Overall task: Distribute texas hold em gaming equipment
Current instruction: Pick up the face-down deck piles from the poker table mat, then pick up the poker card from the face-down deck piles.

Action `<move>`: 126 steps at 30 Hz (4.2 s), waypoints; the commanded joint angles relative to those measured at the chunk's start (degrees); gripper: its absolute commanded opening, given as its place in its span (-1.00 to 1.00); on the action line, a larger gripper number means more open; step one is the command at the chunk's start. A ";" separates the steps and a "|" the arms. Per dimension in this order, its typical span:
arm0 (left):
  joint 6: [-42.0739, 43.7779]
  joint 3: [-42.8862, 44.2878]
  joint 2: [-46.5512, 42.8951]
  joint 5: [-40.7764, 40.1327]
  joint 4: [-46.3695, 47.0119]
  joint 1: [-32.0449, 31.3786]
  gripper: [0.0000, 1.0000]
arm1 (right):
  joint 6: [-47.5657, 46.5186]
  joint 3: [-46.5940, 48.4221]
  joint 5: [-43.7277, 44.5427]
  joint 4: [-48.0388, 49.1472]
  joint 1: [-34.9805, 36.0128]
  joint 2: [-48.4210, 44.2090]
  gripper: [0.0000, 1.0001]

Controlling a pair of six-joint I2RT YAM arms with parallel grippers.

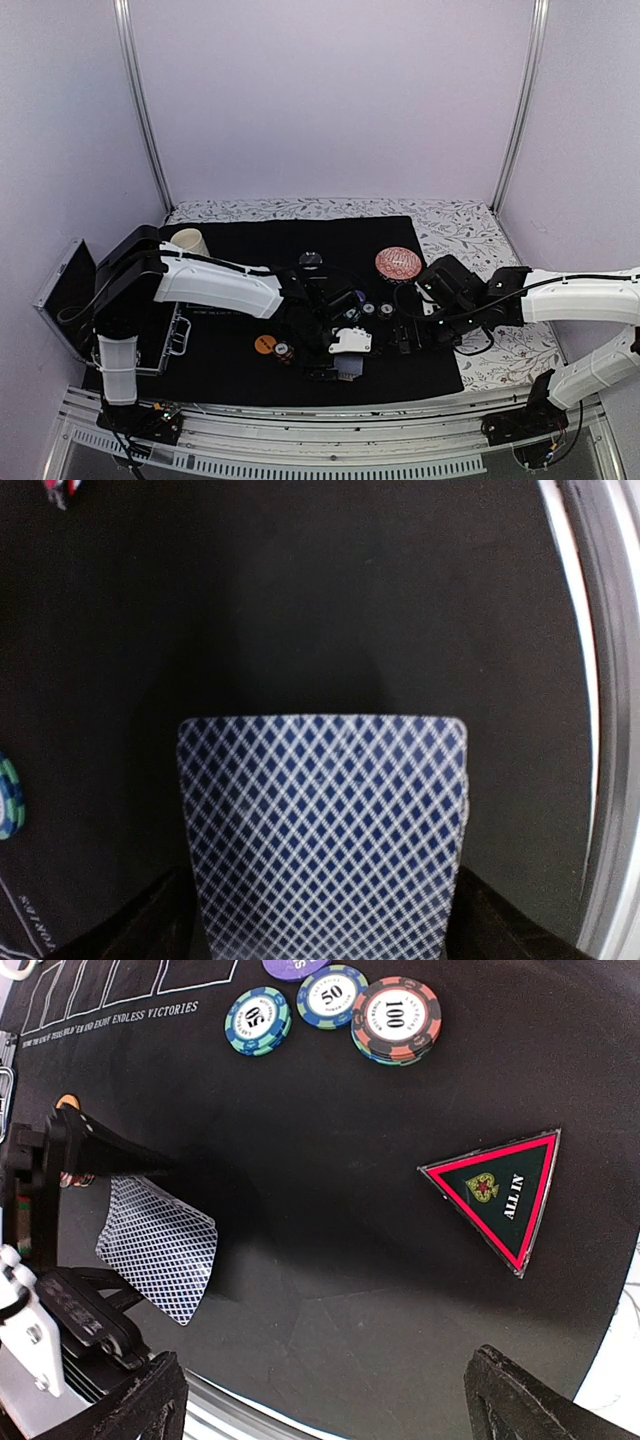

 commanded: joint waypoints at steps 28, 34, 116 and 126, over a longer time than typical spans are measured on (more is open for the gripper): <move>0.86 0.25 3.73 2.76 -8.31 2.12 0.52 | 0.11 1.56 2.77 -1.88 -0.03 -1.80 0.98; 1.25 -0.47 3.50 1.92 -8.31 2.10 0.29 | 0.55 1.83 3.50 -2.19 -0.04 -3.11 0.97; -8.89 -8.32 -34.95 -16.00 -7.14 7.49 0.09 | -12.87 25.94 -27.90 24.83 -2.62 21.97 -0.49; -8.75 -8.96 -34.95 -16.09 -6.91 7.47 0.09 | -12.26 25.12 -27.78 24.58 -2.63 20.57 -0.94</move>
